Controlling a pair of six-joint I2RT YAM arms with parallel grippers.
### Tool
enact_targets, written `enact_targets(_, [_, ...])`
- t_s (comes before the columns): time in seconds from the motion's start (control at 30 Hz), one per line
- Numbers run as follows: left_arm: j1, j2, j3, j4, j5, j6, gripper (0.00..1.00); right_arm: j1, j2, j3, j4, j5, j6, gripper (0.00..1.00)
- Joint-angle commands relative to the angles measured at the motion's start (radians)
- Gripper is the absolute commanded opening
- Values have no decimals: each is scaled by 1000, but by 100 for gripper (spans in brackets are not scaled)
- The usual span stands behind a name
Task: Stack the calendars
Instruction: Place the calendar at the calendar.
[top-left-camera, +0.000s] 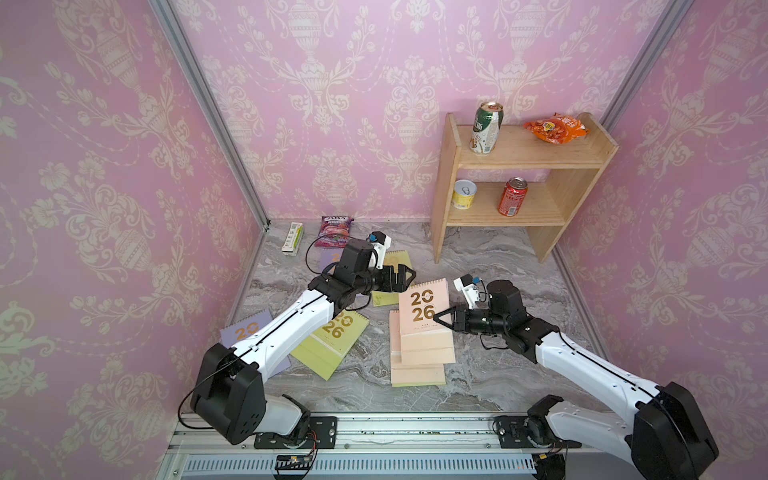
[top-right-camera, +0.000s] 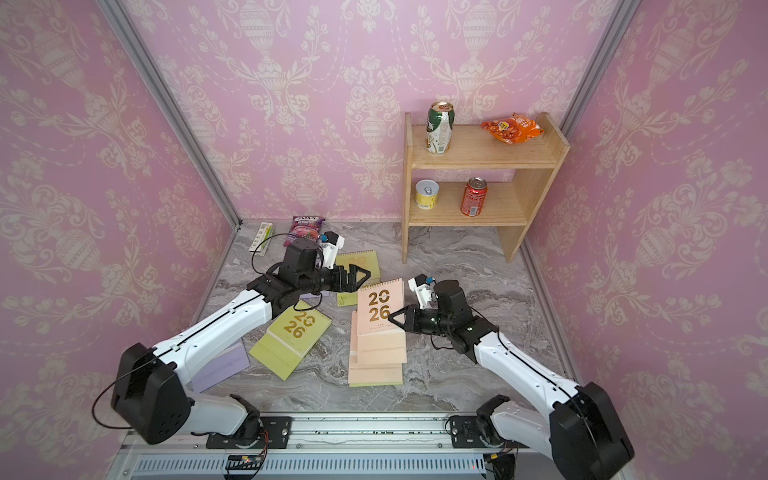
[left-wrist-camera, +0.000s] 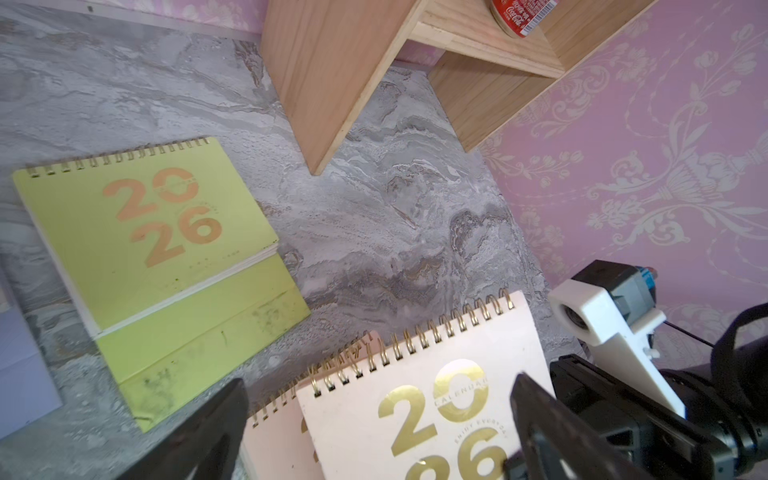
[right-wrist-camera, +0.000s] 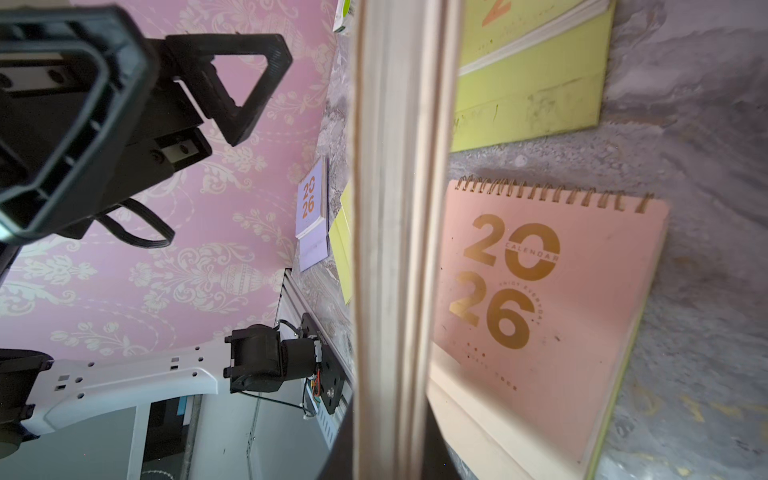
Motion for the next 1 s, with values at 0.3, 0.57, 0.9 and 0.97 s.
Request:
enact_targets(0.3, [19,-187,-99,-75,-88,14,99,87,113,-48,253,21,59,0])
enact_targets(0.57, [21,-216,-115,-80,-87,1,99,95,187,-67,287,35,60,0])
enact_targets(0.9, [21,-246,-132,-80,-89,-6,99,95,219,-94,276,63,48,0])
enact_targets(0.97, [21,-247,-136,-78,-88,-8,99,95,217,-95,256,77,41,3])
